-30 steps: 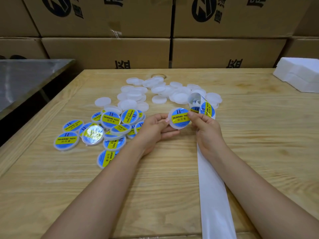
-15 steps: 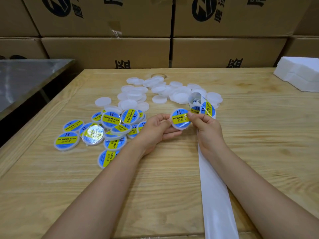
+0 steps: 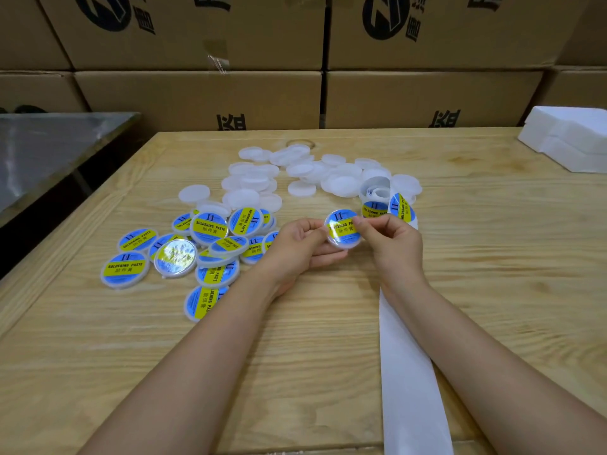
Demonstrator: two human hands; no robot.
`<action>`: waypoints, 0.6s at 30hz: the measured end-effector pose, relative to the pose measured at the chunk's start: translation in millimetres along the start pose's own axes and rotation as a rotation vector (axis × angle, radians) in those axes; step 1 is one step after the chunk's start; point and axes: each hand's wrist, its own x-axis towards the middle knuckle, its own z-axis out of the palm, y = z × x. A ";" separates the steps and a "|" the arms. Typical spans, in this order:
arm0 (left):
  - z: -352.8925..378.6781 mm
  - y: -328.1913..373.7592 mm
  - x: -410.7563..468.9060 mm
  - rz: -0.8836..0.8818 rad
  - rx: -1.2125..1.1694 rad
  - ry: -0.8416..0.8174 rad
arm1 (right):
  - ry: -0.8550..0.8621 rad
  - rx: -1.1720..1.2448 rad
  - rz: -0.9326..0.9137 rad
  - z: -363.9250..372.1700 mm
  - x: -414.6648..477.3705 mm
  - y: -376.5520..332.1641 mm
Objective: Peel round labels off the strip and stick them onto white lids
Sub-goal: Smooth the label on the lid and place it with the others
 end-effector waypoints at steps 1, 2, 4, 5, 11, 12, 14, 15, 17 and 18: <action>-0.1 0.1 0.4 -0.003 -0.001 0.003 | -0.001 0.008 0.006 0.5 0.2 -0.3; -0.3 0.1 0.4 -0.006 -0.003 0.006 | 0.000 0.011 0.011 0.8 0.5 -0.3; -0.5 0.0 0.5 -0.009 -0.005 0.011 | -0.001 0.009 0.019 1.0 0.7 -0.4; -0.5 0.0 0.4 -0.008 -0.005 0.011 | -0.002 0.005 0.020 1.0 0.7 -0.5; 0.6 -1.1 0.3 0.005 0.015 0.021 | 0.013 -0.061 -0.030 1.5 -0.5 -0.6; 0.9 -1.5 0.3 0.007 0.018 0.023 | 0.021 -0.097 -0.051 1.3 -0.8 -0.5; 0.9 -2.3 -0.1 0.017 0.021 0.026 | 0.036 -0.172 -0.098 1.1 -1.9 -0.3; 0.5 -2.6 0.0 0.022 0.019 0.025 | 0.041 -0.202 -0.123 1.6 -3.3 -0.7; 0.1 -2.4 -0.7 0.026 0.003 0.014 | 0.058 -0.241 -0.180 2.9 -6.1 -2.2; 0.4 -2.0 -1.2 0.026 -0.009 0.002 | 0.074 -0.262 -0.218 3.4 -7.3 -2.6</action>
